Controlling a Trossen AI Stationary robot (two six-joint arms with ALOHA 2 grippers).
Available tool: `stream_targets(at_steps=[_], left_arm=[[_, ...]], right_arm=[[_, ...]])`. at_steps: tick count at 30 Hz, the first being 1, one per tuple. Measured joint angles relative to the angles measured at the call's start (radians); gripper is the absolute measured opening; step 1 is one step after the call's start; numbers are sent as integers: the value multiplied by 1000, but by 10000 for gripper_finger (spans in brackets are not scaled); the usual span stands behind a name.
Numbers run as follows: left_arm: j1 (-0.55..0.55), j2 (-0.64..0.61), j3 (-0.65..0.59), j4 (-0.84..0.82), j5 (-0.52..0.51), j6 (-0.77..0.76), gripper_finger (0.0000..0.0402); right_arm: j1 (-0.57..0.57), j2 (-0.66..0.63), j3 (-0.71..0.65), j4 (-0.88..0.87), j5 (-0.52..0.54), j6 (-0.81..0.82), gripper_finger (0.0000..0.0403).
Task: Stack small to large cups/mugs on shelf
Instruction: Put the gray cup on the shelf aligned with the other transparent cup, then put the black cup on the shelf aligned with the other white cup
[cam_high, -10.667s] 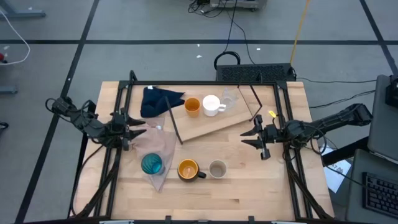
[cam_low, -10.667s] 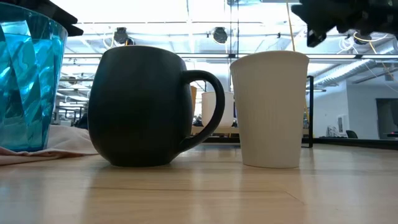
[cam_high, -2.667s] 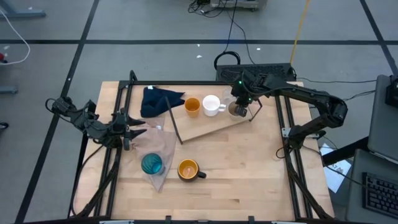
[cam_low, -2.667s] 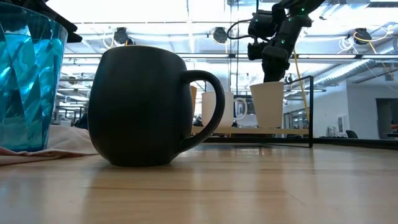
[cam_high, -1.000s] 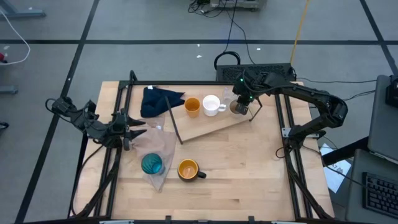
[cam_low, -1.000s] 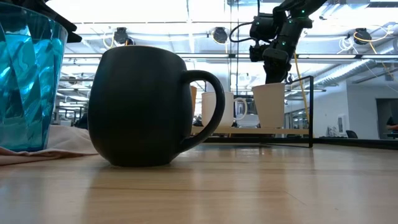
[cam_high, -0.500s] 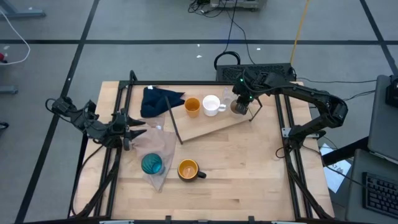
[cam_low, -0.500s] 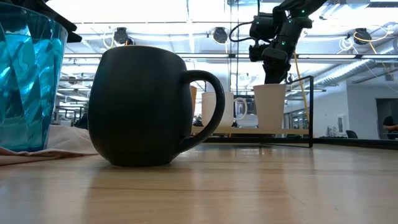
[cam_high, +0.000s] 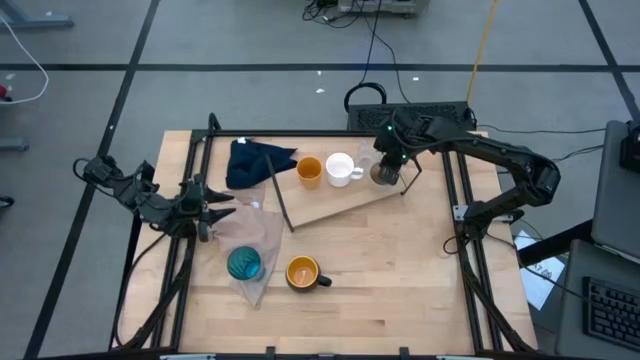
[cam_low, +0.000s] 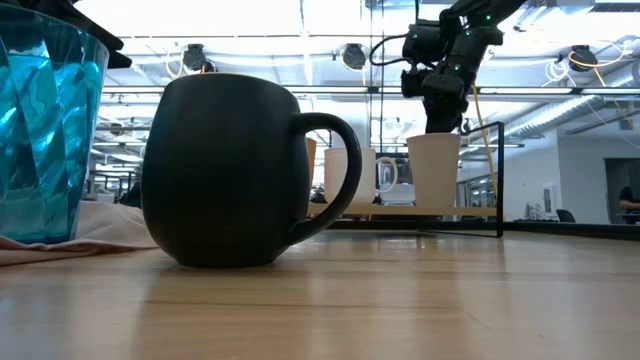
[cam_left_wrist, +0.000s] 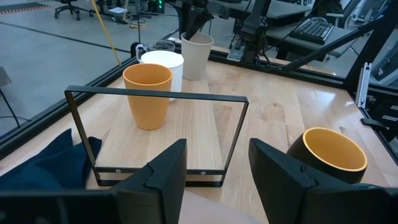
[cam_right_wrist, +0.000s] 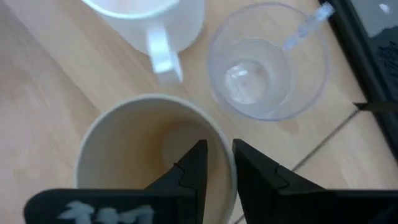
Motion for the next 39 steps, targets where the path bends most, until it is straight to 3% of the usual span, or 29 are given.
stream_targets(at_steps=[12, 22, 28, 33, 39], left_arm=[[0, 0, 0, 0, 0, 0, 172], [0, 0, 0, 1, -2, -2, 172], [0, 0, 0, 2, -10, 0, 172], [0, 0, 0, 2, -10, 0, 172], [0, 0, 0, 1, -11, 0, 172]], right_arm=[[-8, -86, 0, 43, 8, -19, 67], [38, -290, 0, 167, 8, 8, 67], [142, -453, 0, 199, -103, 63, 66], [295, -581, -23, 181, -113, 92, 66], [478, -714, -250, 490, -104, 198, 66]])
